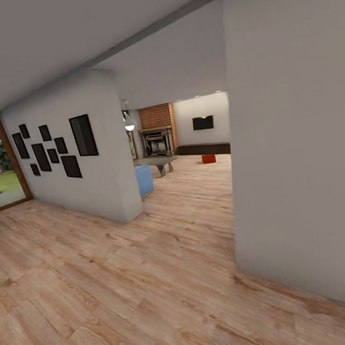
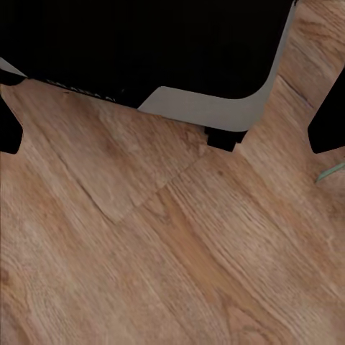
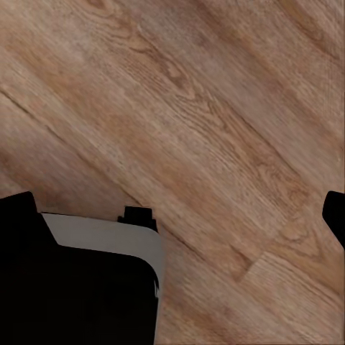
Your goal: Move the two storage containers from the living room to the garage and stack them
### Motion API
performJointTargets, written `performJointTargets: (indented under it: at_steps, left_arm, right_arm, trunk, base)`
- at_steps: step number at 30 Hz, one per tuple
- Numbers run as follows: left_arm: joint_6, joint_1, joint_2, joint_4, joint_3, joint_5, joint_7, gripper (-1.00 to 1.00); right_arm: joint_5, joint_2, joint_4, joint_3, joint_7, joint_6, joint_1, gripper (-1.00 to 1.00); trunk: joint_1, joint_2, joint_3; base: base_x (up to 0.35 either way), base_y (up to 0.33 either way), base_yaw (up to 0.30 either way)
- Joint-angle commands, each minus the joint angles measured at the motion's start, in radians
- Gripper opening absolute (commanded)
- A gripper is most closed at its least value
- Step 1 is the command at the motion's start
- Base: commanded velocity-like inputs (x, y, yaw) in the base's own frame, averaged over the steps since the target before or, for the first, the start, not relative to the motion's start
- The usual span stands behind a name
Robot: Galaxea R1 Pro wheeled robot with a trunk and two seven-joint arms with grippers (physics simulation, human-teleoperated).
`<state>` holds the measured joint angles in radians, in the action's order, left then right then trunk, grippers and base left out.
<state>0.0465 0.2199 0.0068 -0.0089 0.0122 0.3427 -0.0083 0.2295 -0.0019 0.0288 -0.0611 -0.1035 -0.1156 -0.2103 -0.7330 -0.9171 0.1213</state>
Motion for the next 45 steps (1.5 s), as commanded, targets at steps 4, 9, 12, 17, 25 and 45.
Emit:
performJointTargets:
  at_steps: [4, 9, 12, 17, 25, 45]
  left_arm:
    - [0.002, 0.001, 0.001, 0.001, 0.002, 0.005, -0.001, 1.0]
    - [0.001, 0.001, 0.001, 0.001, 0.002, 0.005, -0.001, 1.0]
    - [0.002, 0.001, 0.001, 0.001, 0.002, 0.005, -0.001, 1.0]
    - [0.003, 0.001, 0.001, 0.001, 0.002, 0.005, -0.001, 1.0]
    - [0.001, 0.001, 0.001, 0.001, 0.002, 0.006, -0.001, 1.0]
    - [-0.005, 0.001, 0.002, 0.001, 0.002, 0.005, -0.001, 1.0]
  right_arm:
    - [0.01, 0.0, 0.003, -0.008, -0.004, -0.006, -0.001, 1.0]
    - [0.01, 0.0, 0.003, -0.008, -0.004, -0.006, -0.001, 1.0]
    - [0.009, 0.001, 0.003, -0.008, -0.006, -0.005, -0.001, 1.0]
    - [0.018, 0.002, 0.002, -0.006, -0.013, -0.005, -0.001, 1.0]
    - [0.023, 0.003, 0.002, -0.002, -0.013, -0.005, -0.001, 1.0]
    - [0.015, -0.001, 0.003, -0.002, -0.007, -0.004, -0.001, 1.0]
  trunk:
    - [-0.001, -0.001, 0.001]
    - [-0.001, -0.001, 0.001]
    - [-0.001, -0.001, 0.001]
    - [-0.001, -0.001, 0.001]
    - [-0.001, -0.001, 0.001]
    - [-0.001, -0.001, 0.001]
  base:
    - [0.322, 0.0, 0.282]
    - [0.322, 0.0, 0.165]
    - [0.322, 0.0, 0.038]
    - [0.322, 0.0, 0.011]
    - [0.322, 0.0, 0.001]
    - [0.322, 0.0, 0.123]
